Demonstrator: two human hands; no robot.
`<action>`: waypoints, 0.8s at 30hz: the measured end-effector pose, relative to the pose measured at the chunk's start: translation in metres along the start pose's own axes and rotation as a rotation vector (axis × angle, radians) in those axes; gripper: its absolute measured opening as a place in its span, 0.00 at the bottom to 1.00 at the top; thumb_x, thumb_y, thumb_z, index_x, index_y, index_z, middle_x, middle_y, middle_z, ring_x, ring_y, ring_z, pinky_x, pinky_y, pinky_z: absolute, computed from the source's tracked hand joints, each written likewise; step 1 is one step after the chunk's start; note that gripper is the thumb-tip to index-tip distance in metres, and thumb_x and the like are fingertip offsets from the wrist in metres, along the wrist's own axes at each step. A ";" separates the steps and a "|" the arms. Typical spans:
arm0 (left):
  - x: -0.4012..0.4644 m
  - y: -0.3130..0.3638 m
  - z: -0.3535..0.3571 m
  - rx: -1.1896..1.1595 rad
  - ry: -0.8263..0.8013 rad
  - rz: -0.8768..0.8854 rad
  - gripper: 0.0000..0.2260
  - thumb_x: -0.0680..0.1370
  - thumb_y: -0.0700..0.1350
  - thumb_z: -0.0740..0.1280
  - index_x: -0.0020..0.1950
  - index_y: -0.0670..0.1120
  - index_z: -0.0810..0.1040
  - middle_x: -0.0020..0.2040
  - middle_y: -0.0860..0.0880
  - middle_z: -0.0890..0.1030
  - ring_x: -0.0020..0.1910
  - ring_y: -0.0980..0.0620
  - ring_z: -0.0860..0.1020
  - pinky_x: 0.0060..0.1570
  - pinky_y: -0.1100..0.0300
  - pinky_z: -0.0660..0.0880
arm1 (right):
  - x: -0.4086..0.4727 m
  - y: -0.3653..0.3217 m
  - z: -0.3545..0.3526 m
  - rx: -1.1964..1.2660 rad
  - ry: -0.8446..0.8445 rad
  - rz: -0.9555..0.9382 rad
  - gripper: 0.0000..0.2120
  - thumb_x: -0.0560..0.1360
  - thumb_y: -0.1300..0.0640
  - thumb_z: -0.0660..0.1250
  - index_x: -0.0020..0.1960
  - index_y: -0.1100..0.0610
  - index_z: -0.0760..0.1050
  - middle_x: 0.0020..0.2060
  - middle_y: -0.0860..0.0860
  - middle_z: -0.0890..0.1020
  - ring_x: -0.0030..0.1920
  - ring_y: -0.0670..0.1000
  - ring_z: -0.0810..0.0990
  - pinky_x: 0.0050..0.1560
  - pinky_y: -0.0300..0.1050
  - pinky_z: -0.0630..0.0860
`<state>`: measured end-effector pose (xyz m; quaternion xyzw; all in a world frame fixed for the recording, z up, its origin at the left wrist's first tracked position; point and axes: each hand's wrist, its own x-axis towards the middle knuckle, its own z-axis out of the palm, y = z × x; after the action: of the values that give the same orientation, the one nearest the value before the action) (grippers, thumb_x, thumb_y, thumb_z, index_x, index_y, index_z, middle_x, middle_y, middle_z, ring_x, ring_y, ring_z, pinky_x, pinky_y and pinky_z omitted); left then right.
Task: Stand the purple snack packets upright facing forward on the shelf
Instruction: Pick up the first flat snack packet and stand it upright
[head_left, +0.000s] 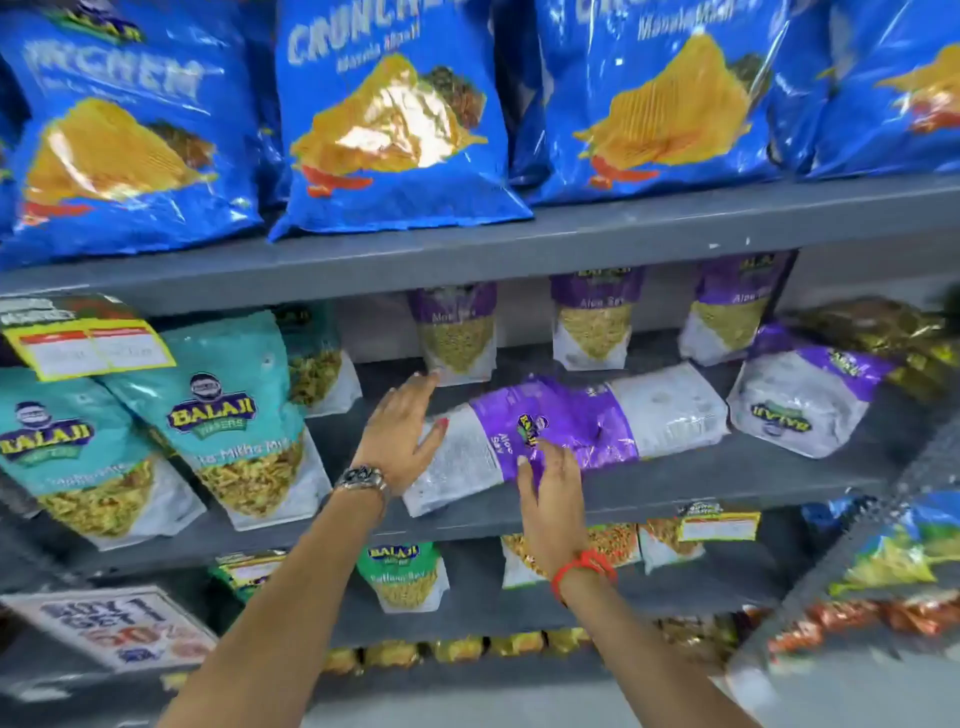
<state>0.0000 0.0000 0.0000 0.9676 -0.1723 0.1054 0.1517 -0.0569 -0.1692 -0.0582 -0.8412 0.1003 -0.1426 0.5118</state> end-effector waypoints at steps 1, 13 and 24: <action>0.010 -0.006 0.006 -0.030 -0.041 -0.120 0.27 0.77 0.53 0.54 0.74 0.45 0.53 0.75 0.42 0.61 0.74 0.46 0.59 0.74 0.50 0.52 | 0.008 0.005 0.007 0.031 -0.023 0.081 0.13 0.78 0.57 0.59 0.54 0.65 0.77 0.51 0.63 0.80 0.56 0.61 0.76 0.57 0.46 0.67; 0.111 -0.039 0.066 -0.363 -0.410 -0.541 0.12 0.77 0.41 0.61 0.52 0.34 0.78 0.45 0.41 0.79 0.42 0.50 0.74 0.42 0.61 0.71 | 0.054 0.030 0.031 0.495 -0.054 0.661 0.10 0.74 0.55 0.66 0.35 0.58 0.73 0.27 0.54 0.78 0.25 0.52 0.77 0.25 0.40 0.73; 0.128 -0.056 0.076 -0.512 -0.505 -0.623 0.13 0.77 0.47 0.62 0.35 0.44 0.76 0.30 0.48 0.78 0.32 0.51 0.73 0.37 0.60 0.69 | 0.054 0.024 0.035 0.542 0.036 0.698 0.08 0.71 0.51 0.65 0.36 0.54 0.74 0.43 0.56 0.83 0.46 0.58 0.81 0.56 0.59 0.78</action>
<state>0.1497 -0.0130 -0.0523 0.9000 0.0742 -0.2296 0.3629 0.0050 -0.1679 -0.0869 -0.5897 0.3464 0.0032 0.7296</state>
